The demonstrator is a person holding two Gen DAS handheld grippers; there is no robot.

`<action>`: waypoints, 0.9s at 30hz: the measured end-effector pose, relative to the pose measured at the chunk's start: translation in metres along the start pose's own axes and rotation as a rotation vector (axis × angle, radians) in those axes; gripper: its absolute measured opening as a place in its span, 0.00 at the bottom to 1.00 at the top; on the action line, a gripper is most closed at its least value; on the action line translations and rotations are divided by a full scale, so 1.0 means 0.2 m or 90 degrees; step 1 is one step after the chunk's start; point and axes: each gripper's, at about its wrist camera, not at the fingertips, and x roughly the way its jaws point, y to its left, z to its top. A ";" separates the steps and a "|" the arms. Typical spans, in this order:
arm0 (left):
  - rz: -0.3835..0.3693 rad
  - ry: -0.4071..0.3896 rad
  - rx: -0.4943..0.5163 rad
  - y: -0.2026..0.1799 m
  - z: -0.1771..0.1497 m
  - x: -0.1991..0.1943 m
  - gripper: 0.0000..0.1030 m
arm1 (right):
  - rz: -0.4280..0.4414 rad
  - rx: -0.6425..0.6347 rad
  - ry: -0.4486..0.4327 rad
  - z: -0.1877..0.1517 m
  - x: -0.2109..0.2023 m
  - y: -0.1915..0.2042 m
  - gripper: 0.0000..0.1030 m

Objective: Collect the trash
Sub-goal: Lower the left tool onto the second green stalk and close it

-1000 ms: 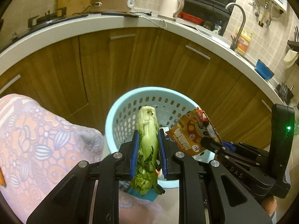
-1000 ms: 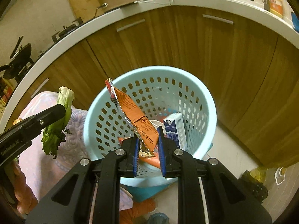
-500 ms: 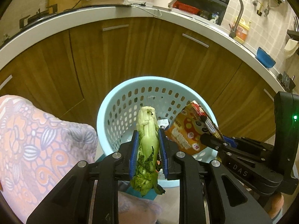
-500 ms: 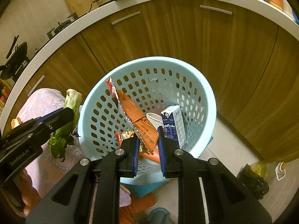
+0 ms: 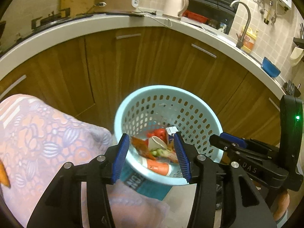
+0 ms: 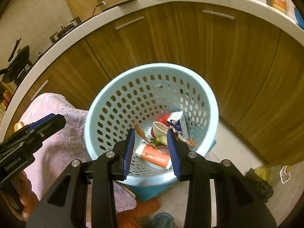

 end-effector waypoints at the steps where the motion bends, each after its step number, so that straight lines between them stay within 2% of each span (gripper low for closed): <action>1: 0.003 -0.005 -0.001 0.01 0.00 -0.02 0.46 | 0.005 -0.007 -0.003 0.00 -0.01 0.02 0.31; 7: 0.031 -0.048 -0.029 0.13 -0.04 -0.23 0.46 | 0.047 -0.058 -0.026 0.02 -0.07 0.24 0.31; 14: 0.093 -0.105 -0.098 0.38 -0.12 -0.54 0.46 | 0.106 -0.143 -0.054 0.04 -0.14 0.59 0.31; 15: 0.108 -0.117 -0.115 0.43 -0.14 -0.60 0.46 | 0.113 -0.155 -0.055 0.04 -0.15 0.64 0.31; 18: 0.208 -0.148 -0.120 0.52 -0.19 -0.73 0.46 | 0.132 -0.184 -0.060 0.05 -0.16 0.78 0.31; 19: 0.227 -0.156 -0.125 0.55 -0.21 -0.77 0.46 | 0.139 -0.194 -0.061 0.05 -0.16 0.83 0.31; 23: 0.270 -0.173 -0.172 0.70 -0.26 -0.91 0.46 | 0.163 -0.230 -0.057 0.02 -0.14 1.03 0.31; 24: 0.303 -0.179 -0.185 0.74 -0.29 -0.95 0.43 | 0.167 -0.236 -0.056 0.01 -0.13 1.07 0.31; 25: 0.324 -0.183 -0.195 0.78 -0.31 -0.98 0.36 | 0.174 -0.242 -0.049 0.00 -0.12 1.12 0.31; 27: 0.334 -0.184 -0.221 0.86 -0.36 -1.02 0.33 | 0.195 -0.258 -0.022 -0.04 -0.08 1.21 0.31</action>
